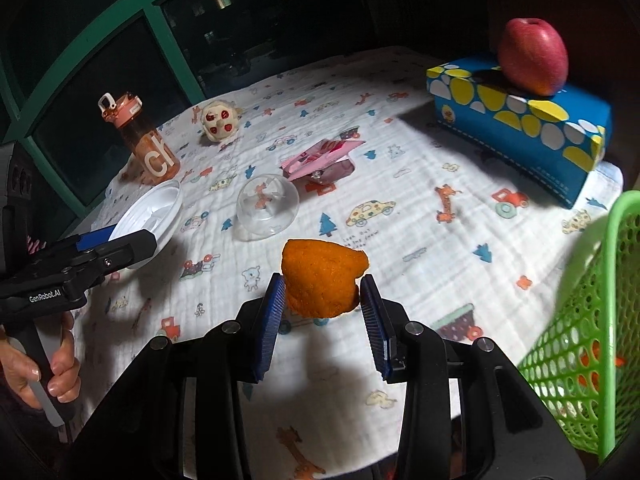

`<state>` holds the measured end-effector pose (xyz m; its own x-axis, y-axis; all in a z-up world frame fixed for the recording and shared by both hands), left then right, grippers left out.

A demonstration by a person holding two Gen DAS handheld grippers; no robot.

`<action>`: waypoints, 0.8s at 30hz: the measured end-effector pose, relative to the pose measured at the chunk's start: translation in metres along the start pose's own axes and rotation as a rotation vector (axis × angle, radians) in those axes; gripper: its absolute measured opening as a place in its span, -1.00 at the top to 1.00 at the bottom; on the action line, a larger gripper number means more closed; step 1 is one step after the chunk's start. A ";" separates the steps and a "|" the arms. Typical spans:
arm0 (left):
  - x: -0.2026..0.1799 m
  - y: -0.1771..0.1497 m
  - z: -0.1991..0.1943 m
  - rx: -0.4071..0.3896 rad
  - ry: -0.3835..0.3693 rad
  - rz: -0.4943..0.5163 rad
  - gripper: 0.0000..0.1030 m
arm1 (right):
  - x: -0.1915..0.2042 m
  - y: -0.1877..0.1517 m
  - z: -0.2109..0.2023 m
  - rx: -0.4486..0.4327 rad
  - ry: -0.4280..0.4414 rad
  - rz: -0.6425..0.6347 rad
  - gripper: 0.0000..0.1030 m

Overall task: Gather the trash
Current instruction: 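Carry the white lid and orange piece over the green basket and open both grippers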

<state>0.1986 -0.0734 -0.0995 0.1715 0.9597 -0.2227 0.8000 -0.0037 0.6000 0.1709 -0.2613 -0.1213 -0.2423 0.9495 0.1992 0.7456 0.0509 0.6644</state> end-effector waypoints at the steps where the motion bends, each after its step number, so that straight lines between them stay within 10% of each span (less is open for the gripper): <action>1: -0.008 0.000 -0.001 -0.001 -0.010 0.007 -0.73 | -0.006 -0.002 -0.008 -0.008 -0.008 0.010 0.24; 24: -0.207 -0.008 0.007 0.030 -0.220 0.238 -0.73 | -0.163 -0.050 -0.131 -0.093 -0.286 0.202 0.23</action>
<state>0.1601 -0.2738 -0.0635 0.4731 0.8472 -0.2418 0.7388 -0.2320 0.6327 0.0920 -0.4587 -0.0928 0.0979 0.9864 0.1322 0.6981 -0.1627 0.6973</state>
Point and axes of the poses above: each gripper's, at about its wrist camera, not at the fingertips, and z roughly the way its jaws point, x to its left, y to its top, the point moved 7 cm from there along z, roughly the way its jaws point, and after that the axes turned 7 degrees about -z, right-handed, at the moved point
